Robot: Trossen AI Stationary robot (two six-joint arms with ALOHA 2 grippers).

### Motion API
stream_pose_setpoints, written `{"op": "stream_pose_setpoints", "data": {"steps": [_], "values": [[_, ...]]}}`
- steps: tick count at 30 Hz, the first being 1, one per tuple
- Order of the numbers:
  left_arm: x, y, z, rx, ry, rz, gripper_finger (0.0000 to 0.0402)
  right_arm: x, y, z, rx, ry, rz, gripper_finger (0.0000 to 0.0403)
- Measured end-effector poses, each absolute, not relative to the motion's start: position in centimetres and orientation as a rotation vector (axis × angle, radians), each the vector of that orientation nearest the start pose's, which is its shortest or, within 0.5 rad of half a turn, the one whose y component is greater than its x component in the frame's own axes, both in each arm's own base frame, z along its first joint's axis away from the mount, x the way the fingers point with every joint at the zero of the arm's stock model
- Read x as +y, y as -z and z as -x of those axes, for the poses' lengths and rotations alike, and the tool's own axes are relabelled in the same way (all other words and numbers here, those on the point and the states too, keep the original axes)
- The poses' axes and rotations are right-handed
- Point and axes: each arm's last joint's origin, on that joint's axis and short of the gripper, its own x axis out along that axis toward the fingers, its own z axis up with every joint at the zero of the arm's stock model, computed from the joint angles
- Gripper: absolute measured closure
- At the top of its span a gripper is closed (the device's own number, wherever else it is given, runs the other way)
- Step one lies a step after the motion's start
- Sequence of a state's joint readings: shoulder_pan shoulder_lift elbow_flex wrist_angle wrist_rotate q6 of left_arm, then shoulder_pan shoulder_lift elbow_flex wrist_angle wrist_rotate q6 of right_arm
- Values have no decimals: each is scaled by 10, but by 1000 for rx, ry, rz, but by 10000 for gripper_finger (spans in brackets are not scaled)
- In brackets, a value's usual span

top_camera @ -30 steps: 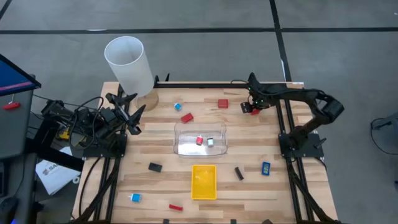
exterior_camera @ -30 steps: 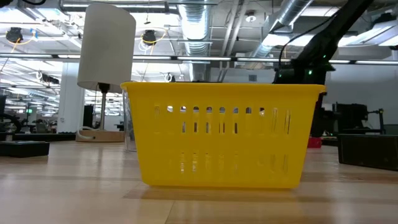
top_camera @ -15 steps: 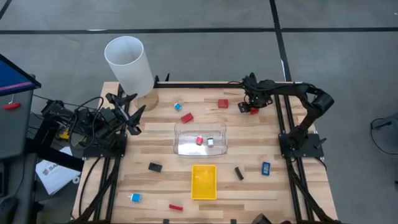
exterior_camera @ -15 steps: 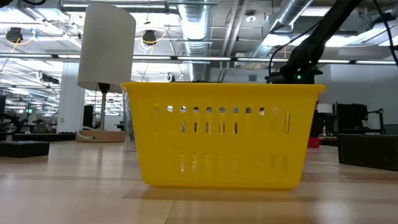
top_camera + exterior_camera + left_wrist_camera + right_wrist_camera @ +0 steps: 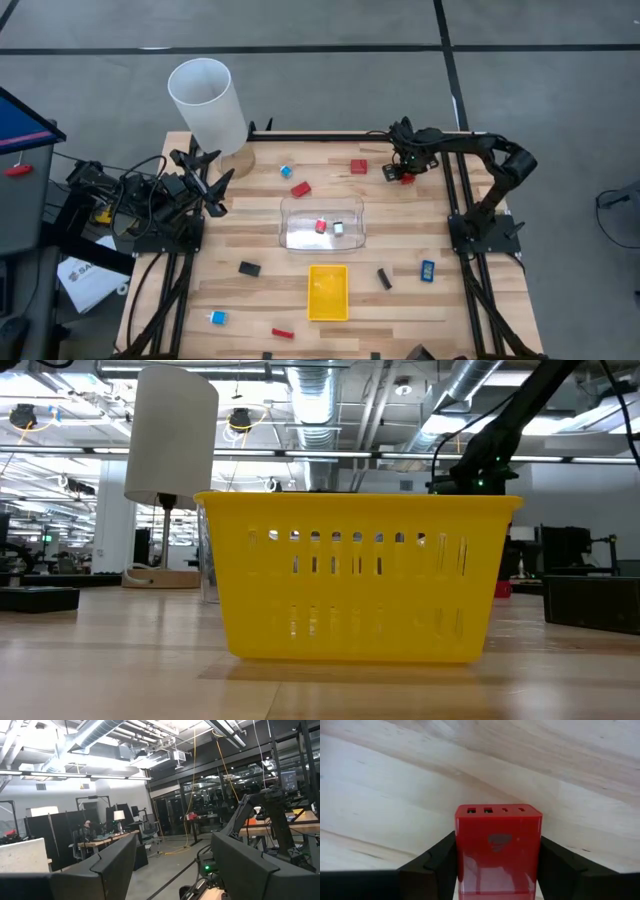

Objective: Pick & Place Office items
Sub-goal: Put the right red charger adapter into the transparent bin

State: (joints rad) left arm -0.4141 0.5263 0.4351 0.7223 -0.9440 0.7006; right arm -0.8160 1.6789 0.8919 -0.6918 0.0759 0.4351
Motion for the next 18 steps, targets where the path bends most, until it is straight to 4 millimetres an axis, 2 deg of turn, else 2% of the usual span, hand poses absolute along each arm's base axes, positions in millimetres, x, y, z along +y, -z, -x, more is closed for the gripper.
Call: {"op": "stream_pose_setpoints", "data": {"steps": [11, 18], "values": [[-23, -324, -110, -290, -649, -269, 149, -183, -180, -188, 1109, 1004, -826, 204], [-23, -323, -110, -282, -650, -275, 149, -151, -205, -207, 1000, 888, -787, 204]]}}
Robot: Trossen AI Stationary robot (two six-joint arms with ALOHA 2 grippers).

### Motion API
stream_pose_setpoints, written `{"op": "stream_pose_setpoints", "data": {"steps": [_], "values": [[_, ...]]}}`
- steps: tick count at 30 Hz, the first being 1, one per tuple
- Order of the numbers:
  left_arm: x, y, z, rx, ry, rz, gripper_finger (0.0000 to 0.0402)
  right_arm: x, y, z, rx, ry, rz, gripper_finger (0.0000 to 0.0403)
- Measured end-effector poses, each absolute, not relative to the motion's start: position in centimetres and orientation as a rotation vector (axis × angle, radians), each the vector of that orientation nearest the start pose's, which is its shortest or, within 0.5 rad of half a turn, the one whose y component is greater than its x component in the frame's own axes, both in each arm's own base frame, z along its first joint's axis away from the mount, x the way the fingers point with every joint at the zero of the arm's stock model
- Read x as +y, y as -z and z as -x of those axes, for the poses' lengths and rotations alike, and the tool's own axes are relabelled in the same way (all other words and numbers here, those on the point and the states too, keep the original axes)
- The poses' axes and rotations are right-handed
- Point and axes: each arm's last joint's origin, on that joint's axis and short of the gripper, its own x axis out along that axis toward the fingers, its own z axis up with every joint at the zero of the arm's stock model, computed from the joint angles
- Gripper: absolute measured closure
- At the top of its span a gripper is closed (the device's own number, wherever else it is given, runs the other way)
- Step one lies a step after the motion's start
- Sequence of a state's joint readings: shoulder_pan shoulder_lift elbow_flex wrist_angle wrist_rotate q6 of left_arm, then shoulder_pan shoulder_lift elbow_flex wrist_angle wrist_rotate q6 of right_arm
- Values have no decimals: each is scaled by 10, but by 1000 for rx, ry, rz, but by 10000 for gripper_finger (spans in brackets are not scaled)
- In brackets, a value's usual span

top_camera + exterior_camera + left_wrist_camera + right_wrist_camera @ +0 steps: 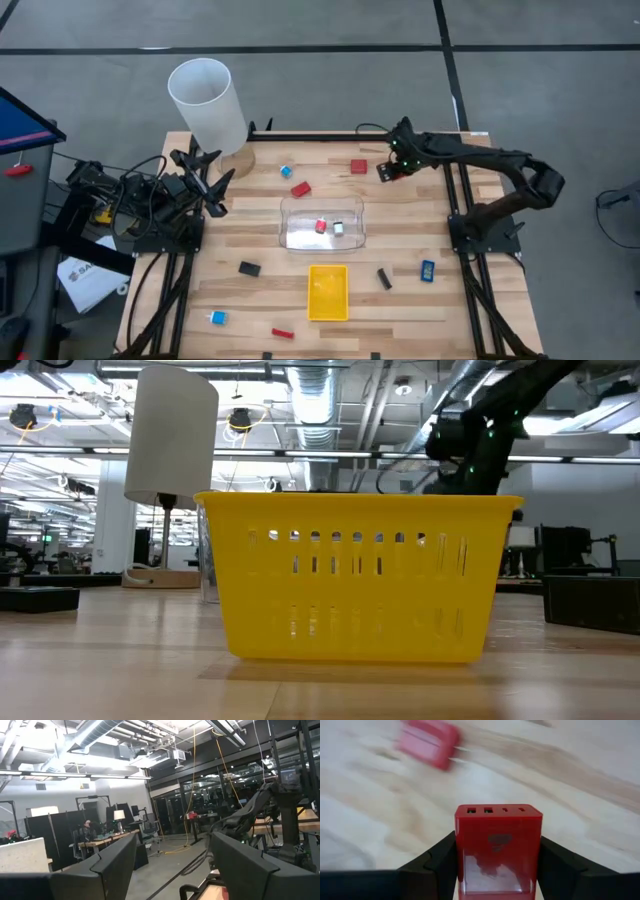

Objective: Pick & Place Office items
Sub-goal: Put the right red charger adapter into the transparent bin

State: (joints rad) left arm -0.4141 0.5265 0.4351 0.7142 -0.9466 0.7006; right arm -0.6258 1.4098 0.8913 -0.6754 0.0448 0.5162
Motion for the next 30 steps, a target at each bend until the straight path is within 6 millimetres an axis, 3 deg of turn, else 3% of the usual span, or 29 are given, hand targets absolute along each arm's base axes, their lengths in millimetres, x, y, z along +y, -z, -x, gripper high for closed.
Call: {"op": "stream_pose_setpoints", "data": {"steps": [6, 19, 23, 30], "values": [[-22, -323, -110, -270, -669, -269, 149, -113, -222, -229, 891, 772, -743, 204], [-22, -323, -110, -271, -668, -266, 149, -37, -264, -257, 599, 603, -643, 204], [-22, -323, -110, -271, -668, -266, 149, -17, -277, -279, 516, 512, -617, 204], [-22, -323, -110, -272, -668, -266, 149, 8, -277, -326, 548, 412, -527, 204]]}}
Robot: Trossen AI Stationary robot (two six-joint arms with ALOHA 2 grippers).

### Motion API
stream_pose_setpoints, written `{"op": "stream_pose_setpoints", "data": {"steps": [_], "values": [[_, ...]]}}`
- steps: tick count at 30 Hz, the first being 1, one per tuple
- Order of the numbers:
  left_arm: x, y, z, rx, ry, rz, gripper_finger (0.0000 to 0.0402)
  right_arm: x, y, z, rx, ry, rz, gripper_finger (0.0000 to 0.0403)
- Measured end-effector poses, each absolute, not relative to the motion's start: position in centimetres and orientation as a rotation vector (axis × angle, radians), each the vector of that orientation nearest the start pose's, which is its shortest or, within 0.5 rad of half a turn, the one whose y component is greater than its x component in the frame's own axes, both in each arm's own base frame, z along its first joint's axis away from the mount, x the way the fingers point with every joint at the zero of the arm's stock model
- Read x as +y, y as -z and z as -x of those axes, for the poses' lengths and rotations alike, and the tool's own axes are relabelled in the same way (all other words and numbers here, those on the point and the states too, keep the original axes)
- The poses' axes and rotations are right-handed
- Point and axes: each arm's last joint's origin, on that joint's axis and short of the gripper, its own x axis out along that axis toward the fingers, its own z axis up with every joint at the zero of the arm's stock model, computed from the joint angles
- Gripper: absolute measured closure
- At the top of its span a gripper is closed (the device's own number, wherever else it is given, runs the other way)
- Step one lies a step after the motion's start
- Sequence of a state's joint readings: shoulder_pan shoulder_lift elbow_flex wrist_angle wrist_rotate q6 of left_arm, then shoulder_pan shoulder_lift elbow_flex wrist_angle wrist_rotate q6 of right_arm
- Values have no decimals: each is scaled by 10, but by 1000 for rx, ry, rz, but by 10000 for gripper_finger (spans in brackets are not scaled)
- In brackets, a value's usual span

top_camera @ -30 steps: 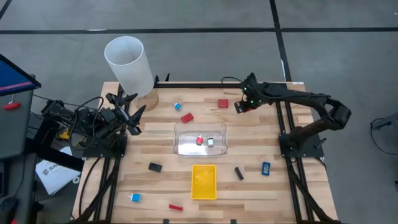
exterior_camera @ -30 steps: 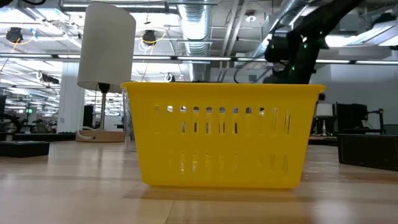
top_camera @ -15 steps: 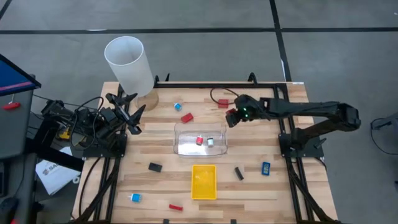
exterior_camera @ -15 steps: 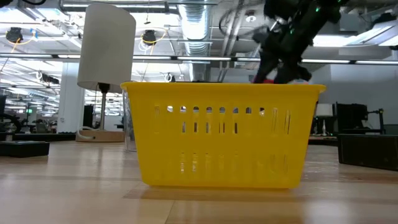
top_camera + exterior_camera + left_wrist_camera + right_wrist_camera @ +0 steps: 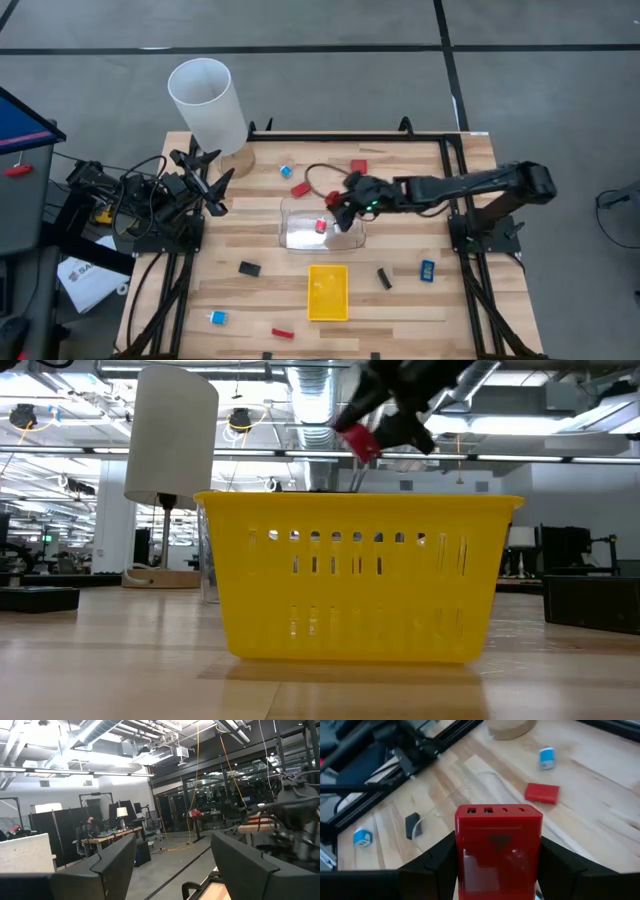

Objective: Pick & Place Office items
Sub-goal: Put the right red charger adapter into the transparent bin

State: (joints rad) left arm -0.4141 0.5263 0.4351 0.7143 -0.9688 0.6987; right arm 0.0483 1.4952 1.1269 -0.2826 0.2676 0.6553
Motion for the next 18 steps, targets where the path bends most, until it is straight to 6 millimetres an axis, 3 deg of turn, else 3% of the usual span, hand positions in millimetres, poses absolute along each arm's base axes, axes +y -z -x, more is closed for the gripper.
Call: {"op": "stream_pose_setpoints", "data": {"steps": [8, 13, 18], "values": [[-22, -323, -110, -271, -667, -267, 149, 14, -263, -366, 783, 444, -432, 204], [-22, -323, -110, -271, -667, -267, 149, 16, -264, -388, 824, 408, -401, 204], [-22, -322, -110, -268, -668, -268, 149, 12, -255, -392, 946, 417, -370, 204]]}}
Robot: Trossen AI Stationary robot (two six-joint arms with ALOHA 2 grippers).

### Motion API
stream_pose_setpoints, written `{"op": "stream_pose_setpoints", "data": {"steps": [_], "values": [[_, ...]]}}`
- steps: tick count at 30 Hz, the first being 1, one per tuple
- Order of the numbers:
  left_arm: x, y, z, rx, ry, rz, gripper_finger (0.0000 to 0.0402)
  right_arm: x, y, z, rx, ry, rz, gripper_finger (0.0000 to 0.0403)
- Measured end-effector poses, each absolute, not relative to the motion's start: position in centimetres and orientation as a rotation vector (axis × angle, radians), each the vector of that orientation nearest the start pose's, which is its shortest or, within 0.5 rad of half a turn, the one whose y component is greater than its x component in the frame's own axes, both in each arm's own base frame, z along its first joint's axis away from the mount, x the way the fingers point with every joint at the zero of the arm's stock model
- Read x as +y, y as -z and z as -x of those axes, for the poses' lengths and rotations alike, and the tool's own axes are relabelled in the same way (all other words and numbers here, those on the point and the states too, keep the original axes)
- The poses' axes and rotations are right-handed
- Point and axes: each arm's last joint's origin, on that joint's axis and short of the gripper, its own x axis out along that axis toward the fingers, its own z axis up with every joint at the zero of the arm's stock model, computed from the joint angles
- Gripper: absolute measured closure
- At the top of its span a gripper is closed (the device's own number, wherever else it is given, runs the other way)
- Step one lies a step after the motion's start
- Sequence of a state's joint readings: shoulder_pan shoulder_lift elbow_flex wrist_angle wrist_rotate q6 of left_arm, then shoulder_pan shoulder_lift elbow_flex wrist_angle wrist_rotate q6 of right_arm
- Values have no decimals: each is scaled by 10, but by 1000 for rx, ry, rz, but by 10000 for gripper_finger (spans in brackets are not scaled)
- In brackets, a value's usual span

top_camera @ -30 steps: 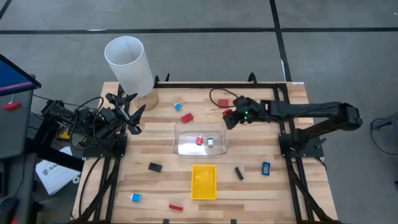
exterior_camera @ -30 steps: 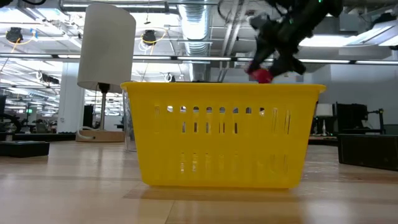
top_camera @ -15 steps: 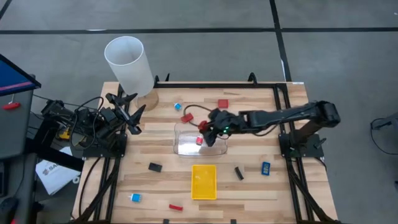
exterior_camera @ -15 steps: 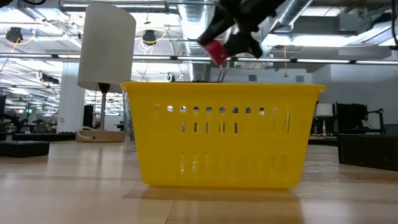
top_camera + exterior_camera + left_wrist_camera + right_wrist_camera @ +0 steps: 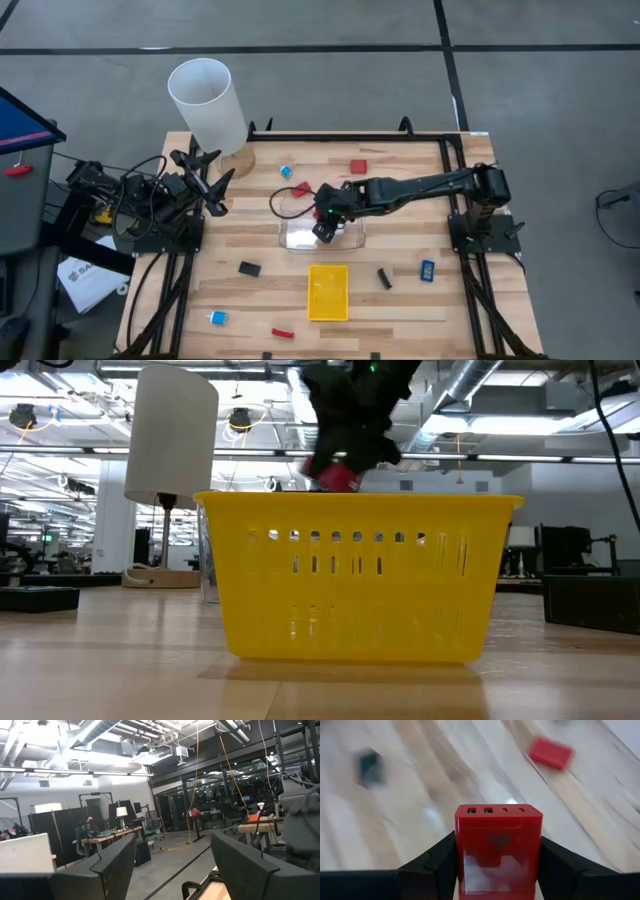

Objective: Pick & Place Office items
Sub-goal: Put the right red charger adapter into the transparent bin

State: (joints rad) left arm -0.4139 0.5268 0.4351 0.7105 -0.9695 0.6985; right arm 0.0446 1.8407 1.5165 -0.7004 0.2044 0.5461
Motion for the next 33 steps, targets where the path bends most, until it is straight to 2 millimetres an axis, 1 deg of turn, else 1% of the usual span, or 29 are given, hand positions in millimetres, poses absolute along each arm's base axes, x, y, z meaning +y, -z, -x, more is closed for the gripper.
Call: {"op": "stream_pose_setpoints", "data": {"steps": [5, 12, 15, 17, 20, 22, 24, 26, 28, 30, 32, 33], "values": [[-22, -322, -110, -266, -671, -269, 149, 10, -241, -391, 1027, 444, -354, 204], [-23, -322, -111, -266, -669, -270, 149, 22, -242, -392, 1026, 401, -342, 204], [-23, -322, -111, -266, -669, -270, 149, 25, -241, -393, 1028, 349, -356, 204], [-23, -322, -111, -266, -669, -270, 149, 27, -237, -399, 1003, 318, -364, 204], [-23, -322, -111, -266, -669, -269, 149, 29, -234, -402, 997, 285, -356, 204], [-23, -322, -111, -266, -669, -270, 149, 28, -229, -408, 989, 255, -353, 204], [-23, -322, -111, -266, -669, -269, 149, 26, -216, -404, 1089, 232, -335, 204], [-23, -322, -111, -265, -670, -270, 149, 23, -208, -407, 1120, 215, -342, 204], [-23, -322, -111, -264, -670, -270, 149, 19, -204, -401, 1197, 235, -329, 204], [-23, -322, -111, -264, -670, -271, 149, 16, -203, -401, 1206, 230, -320, 204], [-23, -322, -111, -264, -670, -271, 149, 13, -201, -396, 1257, 234, -302, 204], [-23, -322, -111, -265, -671, -271, 149, 13, -202, -399, 1235, 226, -303, 204]]}}
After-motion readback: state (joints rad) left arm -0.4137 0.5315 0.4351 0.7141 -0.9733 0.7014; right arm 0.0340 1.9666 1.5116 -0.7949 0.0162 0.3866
